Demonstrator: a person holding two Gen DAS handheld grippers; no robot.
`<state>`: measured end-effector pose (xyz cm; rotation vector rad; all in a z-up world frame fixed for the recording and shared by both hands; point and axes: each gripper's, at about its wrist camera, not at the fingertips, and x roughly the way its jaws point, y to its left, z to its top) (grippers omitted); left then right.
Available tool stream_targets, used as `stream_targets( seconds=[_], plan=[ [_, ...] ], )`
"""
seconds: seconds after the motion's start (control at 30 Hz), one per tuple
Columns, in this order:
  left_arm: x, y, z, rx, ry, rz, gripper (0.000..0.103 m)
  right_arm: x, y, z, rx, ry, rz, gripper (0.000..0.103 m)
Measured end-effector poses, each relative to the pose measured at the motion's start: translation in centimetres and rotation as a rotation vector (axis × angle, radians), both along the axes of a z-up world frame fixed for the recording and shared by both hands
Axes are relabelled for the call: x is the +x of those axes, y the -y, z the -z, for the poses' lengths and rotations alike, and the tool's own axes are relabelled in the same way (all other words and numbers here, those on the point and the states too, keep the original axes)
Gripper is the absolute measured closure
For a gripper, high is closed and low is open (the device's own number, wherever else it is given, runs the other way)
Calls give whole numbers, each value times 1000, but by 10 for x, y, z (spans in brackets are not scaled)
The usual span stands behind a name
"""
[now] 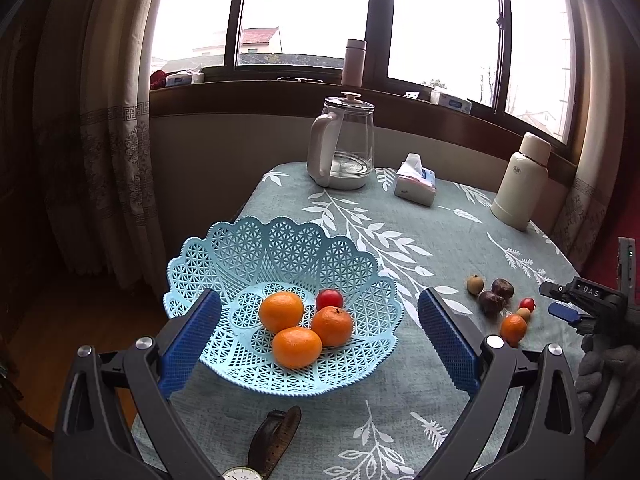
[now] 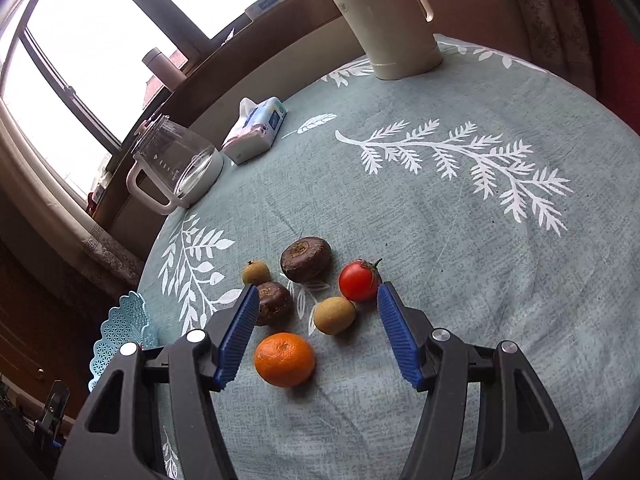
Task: Organize fruits
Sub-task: 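Move right tool back toward the remaining fruit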
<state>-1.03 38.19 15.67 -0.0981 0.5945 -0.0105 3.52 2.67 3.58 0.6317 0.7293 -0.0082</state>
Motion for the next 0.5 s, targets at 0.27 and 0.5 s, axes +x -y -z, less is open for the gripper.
stream_targets(
  seconds=[0.27,0.5],
  plan=[
    [1,0,1,0,-4,0,3,21,10,11,-61,-54,38,49],
    [3,4,5,7,-14,9,3,45,10,25,-108,-109,19,56]
  ],
)
